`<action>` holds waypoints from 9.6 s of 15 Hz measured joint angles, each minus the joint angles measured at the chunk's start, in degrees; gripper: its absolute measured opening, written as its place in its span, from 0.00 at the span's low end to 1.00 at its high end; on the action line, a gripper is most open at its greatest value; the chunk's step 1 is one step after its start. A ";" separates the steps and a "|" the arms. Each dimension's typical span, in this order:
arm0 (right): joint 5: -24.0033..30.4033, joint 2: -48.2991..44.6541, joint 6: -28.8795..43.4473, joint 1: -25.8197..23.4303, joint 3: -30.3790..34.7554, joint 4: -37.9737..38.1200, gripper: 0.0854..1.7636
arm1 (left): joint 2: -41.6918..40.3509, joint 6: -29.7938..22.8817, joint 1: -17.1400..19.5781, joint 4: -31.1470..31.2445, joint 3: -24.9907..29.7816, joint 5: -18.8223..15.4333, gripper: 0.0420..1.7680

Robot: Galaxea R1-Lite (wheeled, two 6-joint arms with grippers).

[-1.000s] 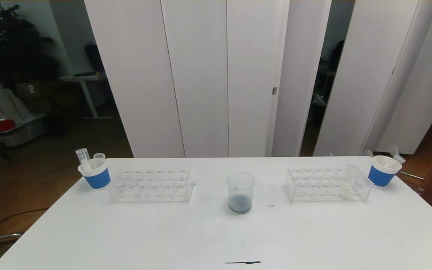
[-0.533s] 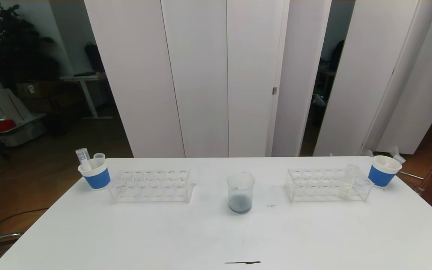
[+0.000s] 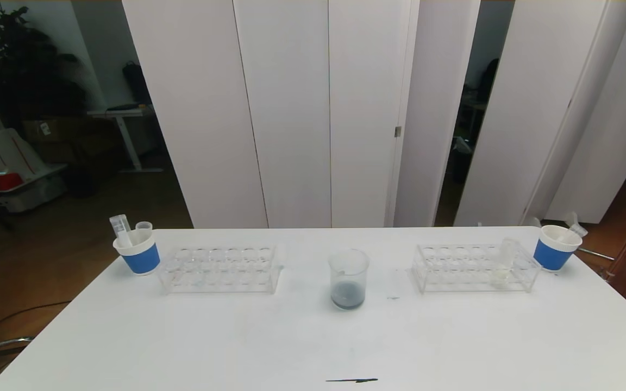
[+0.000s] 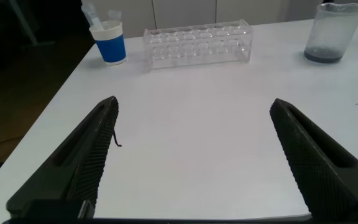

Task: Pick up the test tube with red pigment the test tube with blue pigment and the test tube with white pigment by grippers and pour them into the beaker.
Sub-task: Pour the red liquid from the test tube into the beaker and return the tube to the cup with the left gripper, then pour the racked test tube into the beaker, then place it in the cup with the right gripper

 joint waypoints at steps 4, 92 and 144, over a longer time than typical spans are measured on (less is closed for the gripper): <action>0.02 0.00 0.00 -0.04 0.00 0.00 0.99 | -0.02 -0.05 0.00 0.16 0.05 0.00 0.99; -3.83 128.27 -1.87 2.41 -32.22 -86.82 0.99 | 0.11 -0.05 0.00 0.16 0.05 0.00 0.99; 16.31 122.52 -22.53 16.10 -83.77 -50.32 0.30 | 0.11 -0.05 -0.02 0.16 0.05 0.00 0.99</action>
